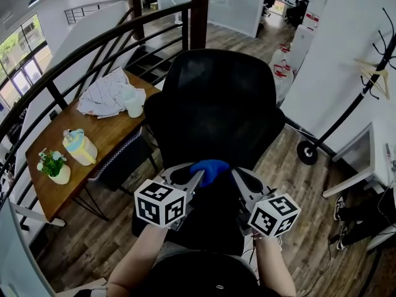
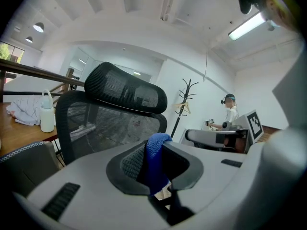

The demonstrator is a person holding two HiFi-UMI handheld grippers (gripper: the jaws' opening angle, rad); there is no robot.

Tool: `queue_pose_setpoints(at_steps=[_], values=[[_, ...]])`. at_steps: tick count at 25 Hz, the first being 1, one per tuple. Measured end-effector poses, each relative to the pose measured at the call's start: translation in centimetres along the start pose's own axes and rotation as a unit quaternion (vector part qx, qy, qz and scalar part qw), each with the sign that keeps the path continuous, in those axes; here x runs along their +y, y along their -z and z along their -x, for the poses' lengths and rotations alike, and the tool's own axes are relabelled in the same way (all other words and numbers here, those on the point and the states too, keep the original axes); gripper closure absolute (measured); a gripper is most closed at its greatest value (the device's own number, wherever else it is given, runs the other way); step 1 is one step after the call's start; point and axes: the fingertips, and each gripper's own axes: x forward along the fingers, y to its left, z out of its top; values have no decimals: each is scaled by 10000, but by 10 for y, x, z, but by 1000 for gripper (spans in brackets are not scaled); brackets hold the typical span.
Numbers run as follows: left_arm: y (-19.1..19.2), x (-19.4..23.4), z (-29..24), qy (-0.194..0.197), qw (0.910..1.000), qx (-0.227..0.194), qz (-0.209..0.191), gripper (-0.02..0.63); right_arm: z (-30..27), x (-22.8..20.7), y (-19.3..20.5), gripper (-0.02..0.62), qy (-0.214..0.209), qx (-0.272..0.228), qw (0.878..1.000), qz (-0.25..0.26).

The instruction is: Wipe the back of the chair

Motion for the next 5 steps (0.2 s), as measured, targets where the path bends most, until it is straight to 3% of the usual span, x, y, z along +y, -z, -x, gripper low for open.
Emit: queue_pose_setpoints(at_steps=[5], values=[[0,-1,0,1,10000,29,-11,540,3,1,3,568,-21,48,10000,-26]])
